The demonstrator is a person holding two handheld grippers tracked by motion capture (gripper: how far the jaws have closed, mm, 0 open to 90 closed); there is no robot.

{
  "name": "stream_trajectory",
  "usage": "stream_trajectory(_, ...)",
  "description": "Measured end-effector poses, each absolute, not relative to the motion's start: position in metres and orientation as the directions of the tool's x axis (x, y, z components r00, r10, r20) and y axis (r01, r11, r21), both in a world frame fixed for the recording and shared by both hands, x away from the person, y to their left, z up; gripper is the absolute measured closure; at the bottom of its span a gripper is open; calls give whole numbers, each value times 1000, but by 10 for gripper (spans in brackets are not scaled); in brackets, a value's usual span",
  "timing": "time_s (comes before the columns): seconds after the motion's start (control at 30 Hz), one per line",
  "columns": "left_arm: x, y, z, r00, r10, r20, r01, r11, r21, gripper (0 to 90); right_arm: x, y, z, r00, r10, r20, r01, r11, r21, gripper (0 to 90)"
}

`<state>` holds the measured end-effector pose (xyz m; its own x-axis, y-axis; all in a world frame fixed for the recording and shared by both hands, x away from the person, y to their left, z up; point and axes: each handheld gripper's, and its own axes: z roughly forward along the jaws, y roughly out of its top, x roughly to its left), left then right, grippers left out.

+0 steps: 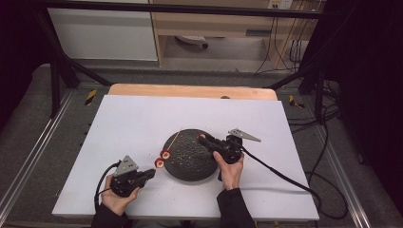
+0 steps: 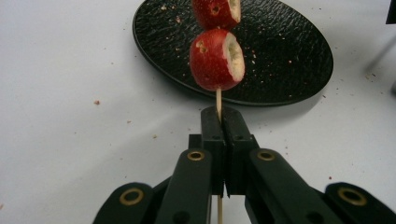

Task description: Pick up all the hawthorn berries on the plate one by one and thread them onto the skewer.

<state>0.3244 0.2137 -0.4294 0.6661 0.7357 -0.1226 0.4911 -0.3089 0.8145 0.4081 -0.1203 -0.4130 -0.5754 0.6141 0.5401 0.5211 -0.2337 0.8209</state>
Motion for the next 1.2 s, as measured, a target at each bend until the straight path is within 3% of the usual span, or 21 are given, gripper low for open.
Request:
stream_trajectory(0.53,324,190,-425,675,726,-129,482,-302,822,886,412,-130,-394,-581,583,568,417,-386,823,632)
stream_trajectory(1.2,325,159,-416,705,697,-132,459,-307,834,886,421,-133,-390,-554,567,609,360,-496,790,633)
